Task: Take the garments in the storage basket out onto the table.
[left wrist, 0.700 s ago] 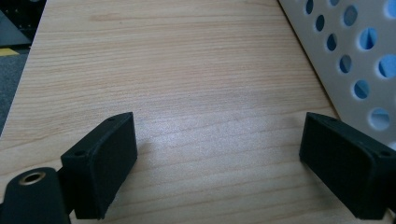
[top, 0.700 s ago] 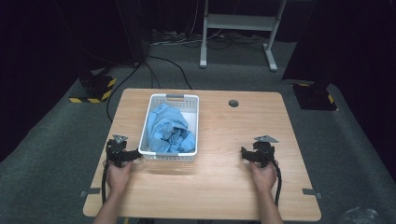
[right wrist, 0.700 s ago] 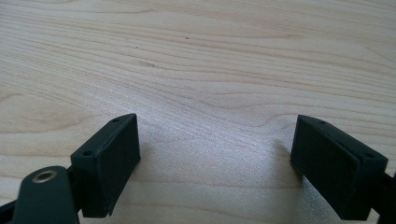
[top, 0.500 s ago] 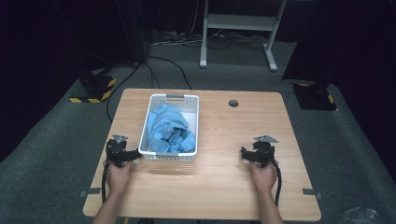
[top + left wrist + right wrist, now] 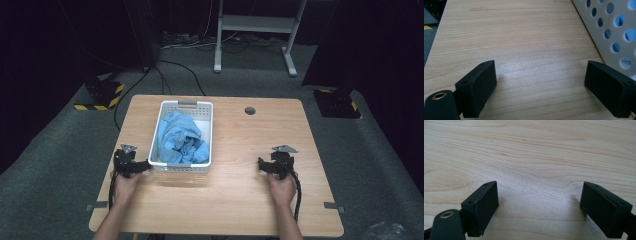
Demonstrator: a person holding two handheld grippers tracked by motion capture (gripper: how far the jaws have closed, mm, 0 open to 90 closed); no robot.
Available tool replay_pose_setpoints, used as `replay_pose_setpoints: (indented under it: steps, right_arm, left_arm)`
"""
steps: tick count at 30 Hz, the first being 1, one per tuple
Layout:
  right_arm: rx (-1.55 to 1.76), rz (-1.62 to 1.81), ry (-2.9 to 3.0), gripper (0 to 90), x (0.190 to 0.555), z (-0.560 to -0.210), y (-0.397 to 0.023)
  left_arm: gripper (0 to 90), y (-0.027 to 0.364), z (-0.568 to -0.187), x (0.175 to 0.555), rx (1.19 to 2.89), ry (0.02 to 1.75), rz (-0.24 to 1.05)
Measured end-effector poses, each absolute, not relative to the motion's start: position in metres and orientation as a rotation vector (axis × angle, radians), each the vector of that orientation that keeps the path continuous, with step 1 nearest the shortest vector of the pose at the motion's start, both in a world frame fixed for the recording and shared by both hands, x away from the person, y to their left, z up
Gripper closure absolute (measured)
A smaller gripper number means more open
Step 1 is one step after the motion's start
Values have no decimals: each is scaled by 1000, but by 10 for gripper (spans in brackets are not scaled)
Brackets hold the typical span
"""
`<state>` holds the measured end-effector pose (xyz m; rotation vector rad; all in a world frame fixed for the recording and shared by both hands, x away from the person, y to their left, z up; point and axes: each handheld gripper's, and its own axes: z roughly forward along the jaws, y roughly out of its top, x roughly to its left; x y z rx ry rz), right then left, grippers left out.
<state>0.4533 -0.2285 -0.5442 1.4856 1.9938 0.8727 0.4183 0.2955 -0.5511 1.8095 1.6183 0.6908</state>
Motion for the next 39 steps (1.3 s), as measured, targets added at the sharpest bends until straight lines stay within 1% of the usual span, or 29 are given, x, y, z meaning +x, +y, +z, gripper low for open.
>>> replay_pose_setpoints:
  steps: [3,5,10,16,18,19,21,26,35,39]
  right_arm:
    - [1486,873,1994,148,453,-544,-228]
    - [1483,872,1996,147,453,-544,-229]
    - [1483,873,1996,146,453,-544,-229]
    - [1483,873,1996,145,453,-544,-229]
    - [1483,873,1996,146,453,-544,-229]
    - [1483,873,1996,145,453,-544,-229]
    - [1483,873,1996,145,453,-544,-229]
    - [1483,873,1996,145,453,-544,-229]
    - [1483,873,1996,146,453,-544,-229]
    - [1483,873,1996,145,453,-544,-228]
  left_arm:
    - [86,297,-551,418,1813,1619,688]
    - [62,300,-551,417,1819,1618,667]
    - [51,302,-549,415,1816,1616,628]
    - [50,306,-540,408,1799,1597,631]
    - [49,307,-537,405,1796,1605,642]
    - [49,309,-533,402,1781,1614,669]
    - [49,310,-531,400,1769,1614,669]
    - [50,315,-522,390,1731,1591,642]
    - [55,316,-508,379,1734,1533,639]
    - [66,313,-501,376,1743,1489,604]
